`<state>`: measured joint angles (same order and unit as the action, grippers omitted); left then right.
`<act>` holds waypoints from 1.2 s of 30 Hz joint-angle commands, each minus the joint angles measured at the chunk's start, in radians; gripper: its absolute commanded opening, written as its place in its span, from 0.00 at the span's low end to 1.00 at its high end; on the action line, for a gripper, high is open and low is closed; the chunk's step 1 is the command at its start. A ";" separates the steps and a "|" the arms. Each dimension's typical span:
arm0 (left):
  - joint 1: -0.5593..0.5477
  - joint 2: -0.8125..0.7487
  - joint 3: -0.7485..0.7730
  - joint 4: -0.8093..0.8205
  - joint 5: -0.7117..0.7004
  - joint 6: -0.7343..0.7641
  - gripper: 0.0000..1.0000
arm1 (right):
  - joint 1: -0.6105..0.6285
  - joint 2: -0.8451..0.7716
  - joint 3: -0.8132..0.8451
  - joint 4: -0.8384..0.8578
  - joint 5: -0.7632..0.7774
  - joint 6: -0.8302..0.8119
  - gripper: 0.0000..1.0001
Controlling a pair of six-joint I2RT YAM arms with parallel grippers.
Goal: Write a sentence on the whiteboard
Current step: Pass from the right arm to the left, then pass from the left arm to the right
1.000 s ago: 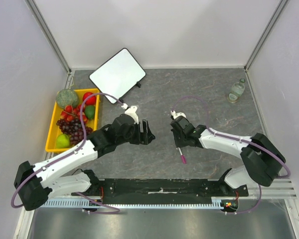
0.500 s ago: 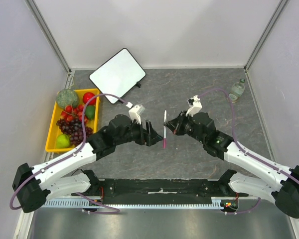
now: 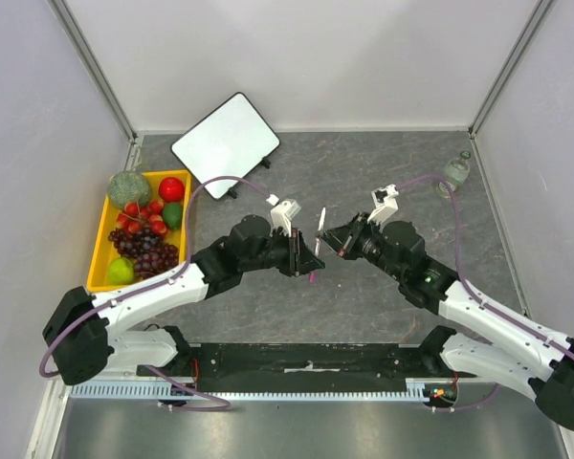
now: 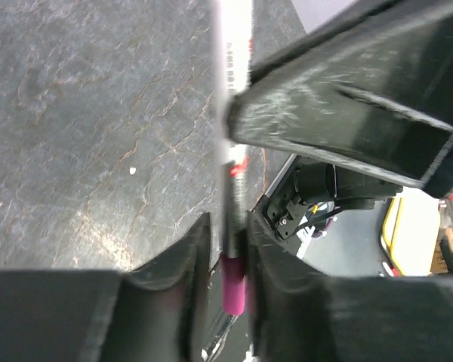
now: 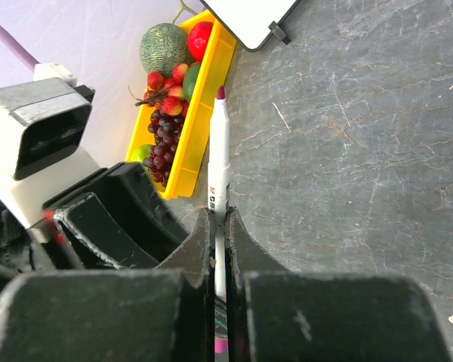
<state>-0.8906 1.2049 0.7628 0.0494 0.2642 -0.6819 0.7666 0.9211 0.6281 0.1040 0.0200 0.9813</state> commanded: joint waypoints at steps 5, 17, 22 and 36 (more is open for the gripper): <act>-0.007 -0.054 0.039 0.012 -0.025 0.021 0.02 | -0.003 0.036 0.047 0.010 -0.057 -0.036 0.34; -0.007 -0.203 0.155 -0.391 -0.092 0.171 0.02 | -0.219 0.047 0.192 -0.073 -0.395 -0.219 0.98; -0.005 -0.254 0.161 -0.437 -0.033 0.186 0.02 | -0.237 0.087 0.252 -0.050 -0.659 -0.311 0.98; -0.007 -0.231 0.181 -0.428 0.040 0.183 0.02 | -0.234 0.091 0.232 0.030 -0.750 -0.254 0.97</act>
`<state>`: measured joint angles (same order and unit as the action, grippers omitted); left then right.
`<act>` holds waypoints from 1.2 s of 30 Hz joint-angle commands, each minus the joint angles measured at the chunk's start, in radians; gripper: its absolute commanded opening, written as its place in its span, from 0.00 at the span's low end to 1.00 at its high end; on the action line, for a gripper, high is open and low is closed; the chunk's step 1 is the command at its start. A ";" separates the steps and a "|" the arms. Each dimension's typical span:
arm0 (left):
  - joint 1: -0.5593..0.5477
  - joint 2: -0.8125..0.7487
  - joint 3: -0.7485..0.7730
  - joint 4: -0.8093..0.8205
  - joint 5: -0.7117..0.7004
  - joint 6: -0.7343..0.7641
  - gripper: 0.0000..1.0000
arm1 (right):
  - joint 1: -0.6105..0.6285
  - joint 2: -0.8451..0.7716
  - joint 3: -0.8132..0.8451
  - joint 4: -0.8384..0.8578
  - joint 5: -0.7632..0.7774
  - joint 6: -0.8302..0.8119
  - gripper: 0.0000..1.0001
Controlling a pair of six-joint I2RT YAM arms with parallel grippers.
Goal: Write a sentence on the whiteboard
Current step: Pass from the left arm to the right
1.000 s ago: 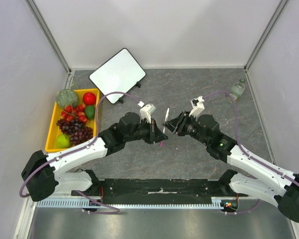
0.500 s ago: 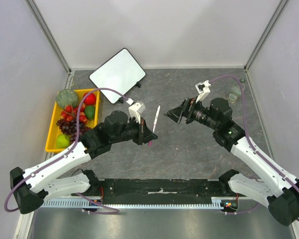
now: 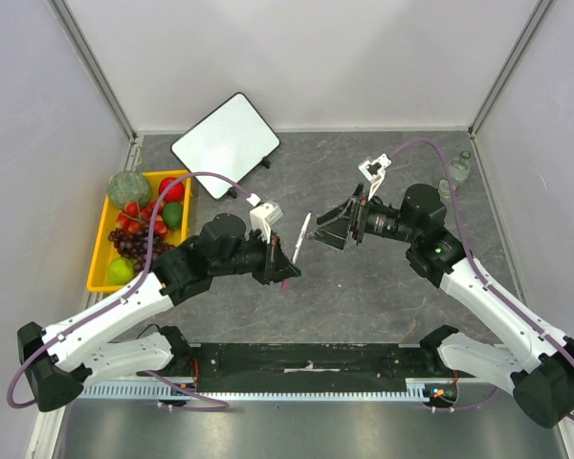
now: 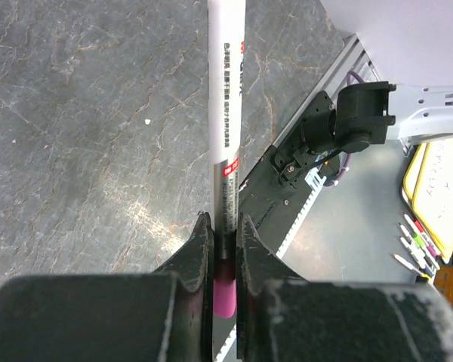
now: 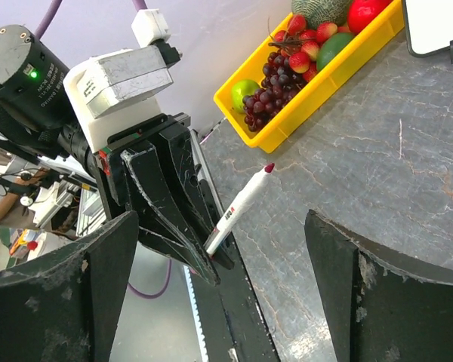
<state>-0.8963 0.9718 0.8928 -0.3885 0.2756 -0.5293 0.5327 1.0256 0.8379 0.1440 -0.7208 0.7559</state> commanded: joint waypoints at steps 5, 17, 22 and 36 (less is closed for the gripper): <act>0.000 0.013 0.067 0.003 -0.049 -0.056 0.02 | 0.004 -0.061 0.081 -0.174 0.111 -0.177 0.97; 0.034 0.151 0.259 -0.208 0.049 -0.097 0.02 | 0.170 -0.136 0.147 -0.429 0.487 -0.618 0.98; 0.083 0.188 0.293 -0.315 0.178 -0.038 0.02 | 0.193 -0.131 0.147 -0.463 0.501 -0.688 0.98; 0.134 0.311 0.420 -0.705 0.563 0.241 0.02 | 0.222 -0.018 0.223 -0.532 0.095 -0.859 0.96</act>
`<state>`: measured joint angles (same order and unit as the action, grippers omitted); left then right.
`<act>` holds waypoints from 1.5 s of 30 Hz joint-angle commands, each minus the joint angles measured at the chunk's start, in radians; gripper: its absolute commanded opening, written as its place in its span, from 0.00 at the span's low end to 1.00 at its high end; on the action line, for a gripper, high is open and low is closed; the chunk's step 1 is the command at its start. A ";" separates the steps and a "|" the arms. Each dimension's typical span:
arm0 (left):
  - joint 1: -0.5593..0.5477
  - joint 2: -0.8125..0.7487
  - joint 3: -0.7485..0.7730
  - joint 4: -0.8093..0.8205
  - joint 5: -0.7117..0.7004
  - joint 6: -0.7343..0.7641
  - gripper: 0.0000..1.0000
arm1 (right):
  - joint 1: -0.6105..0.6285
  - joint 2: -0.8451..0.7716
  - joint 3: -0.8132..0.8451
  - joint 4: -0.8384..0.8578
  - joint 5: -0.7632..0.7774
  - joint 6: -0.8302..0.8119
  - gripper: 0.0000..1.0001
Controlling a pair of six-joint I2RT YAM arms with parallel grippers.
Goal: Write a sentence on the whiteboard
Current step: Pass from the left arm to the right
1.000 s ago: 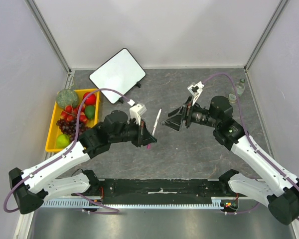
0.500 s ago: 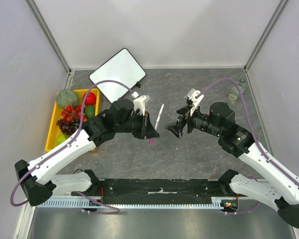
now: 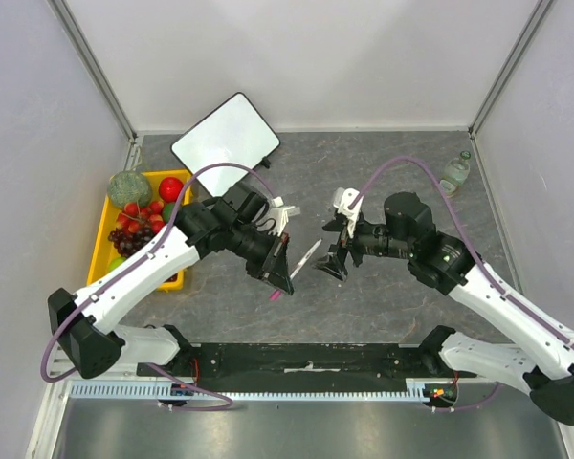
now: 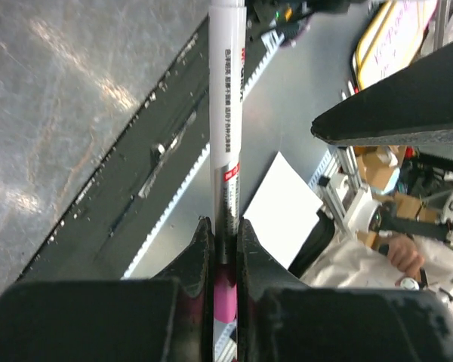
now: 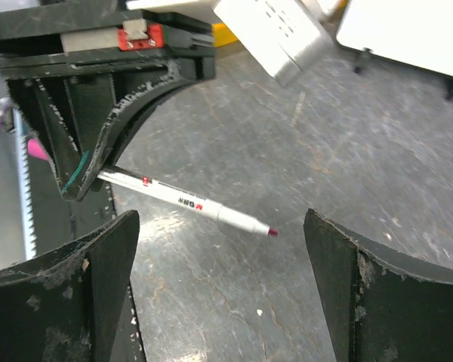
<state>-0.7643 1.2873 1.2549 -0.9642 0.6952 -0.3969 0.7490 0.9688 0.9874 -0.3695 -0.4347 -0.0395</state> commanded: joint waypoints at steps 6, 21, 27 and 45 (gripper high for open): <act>0.002 -0.032 0.067 -0.189 0.250 0.162 0.02 | 0.006 0.125 0.126 -0.052 -0.425 -0.069 0.90; 0.000 -0.079 0.066 -0.202 0.280 0.202 0.02 | 0.006 0.222 0.172 -0.072 -0.743 -0.028 0.66; 0.000 -0.065 0.072 -0.205 0.273 0.208 0.02 | 0.009 0.238 0.172 -0.069 -0.745 -0.014 0.41; 0.006 -0.048 0.306 -0.232 -0.147 0.101 0.77 | 0.015 0.228 0.168 -0.049 -0.610 0.038 0.00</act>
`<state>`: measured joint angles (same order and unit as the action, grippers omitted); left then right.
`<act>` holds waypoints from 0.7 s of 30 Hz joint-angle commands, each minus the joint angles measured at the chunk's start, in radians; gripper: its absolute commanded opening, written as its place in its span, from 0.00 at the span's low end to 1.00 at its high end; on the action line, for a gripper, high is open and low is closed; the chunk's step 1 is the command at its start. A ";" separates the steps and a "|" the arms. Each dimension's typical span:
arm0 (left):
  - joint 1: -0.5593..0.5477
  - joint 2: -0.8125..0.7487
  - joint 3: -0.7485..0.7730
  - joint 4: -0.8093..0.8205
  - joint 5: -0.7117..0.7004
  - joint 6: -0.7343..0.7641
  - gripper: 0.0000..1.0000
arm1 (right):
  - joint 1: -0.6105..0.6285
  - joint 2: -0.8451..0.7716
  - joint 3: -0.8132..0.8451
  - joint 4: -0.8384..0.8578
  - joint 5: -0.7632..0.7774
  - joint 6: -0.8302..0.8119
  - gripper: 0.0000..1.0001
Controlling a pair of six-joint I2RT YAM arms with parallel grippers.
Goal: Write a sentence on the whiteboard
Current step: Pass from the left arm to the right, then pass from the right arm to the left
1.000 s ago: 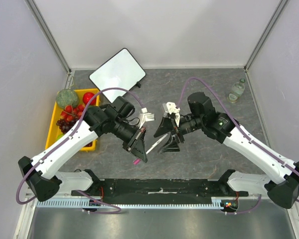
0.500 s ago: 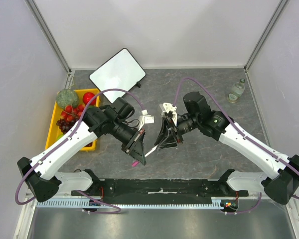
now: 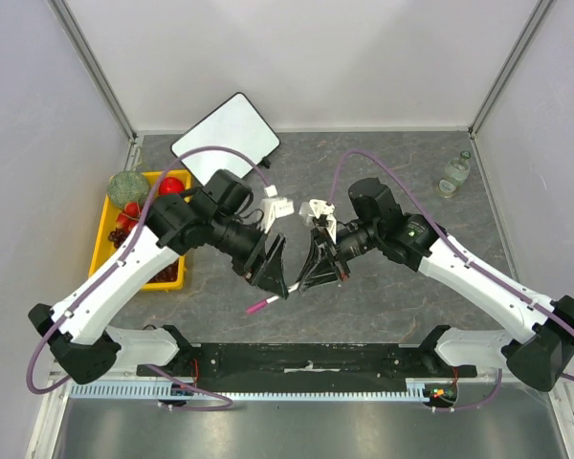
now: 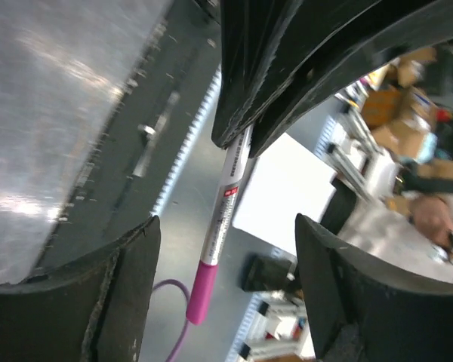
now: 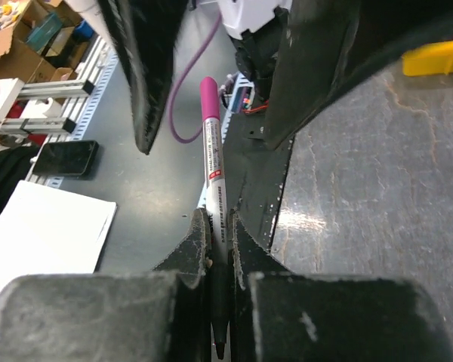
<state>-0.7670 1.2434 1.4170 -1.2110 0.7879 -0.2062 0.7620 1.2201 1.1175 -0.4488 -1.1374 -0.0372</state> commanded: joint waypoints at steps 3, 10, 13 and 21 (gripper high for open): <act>0.015 -0.004 0.238 0.022 -0.483 -0.188 0.77 | 0.000 -0.044 0.033 0.068 0.227 0.106 0.00; 0.029 -0.133 0.268 0.158 -0.883 -0.340 0.86 | -0.001 -0.180 -0.051 0.271 0.742 0.382 0.00; 0.028 -0.185 0.169 0.292 -0.834 -0.401 0.86 | -0.003 -0.289 -0.161 0.411 0.945 0.523 0.00; 0.026 -0.185 -0.148 0.830 -0.469 -0.579 0.80 | -0.001 -0.605 -0.565 0.849 1.386 0.995 0.00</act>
<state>-0.7410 1.0046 1.3823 -0.7528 0.1295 -0.6441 0.7616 0.6983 0.6930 0.0856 -0.0132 0.6590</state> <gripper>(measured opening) 0.815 0.059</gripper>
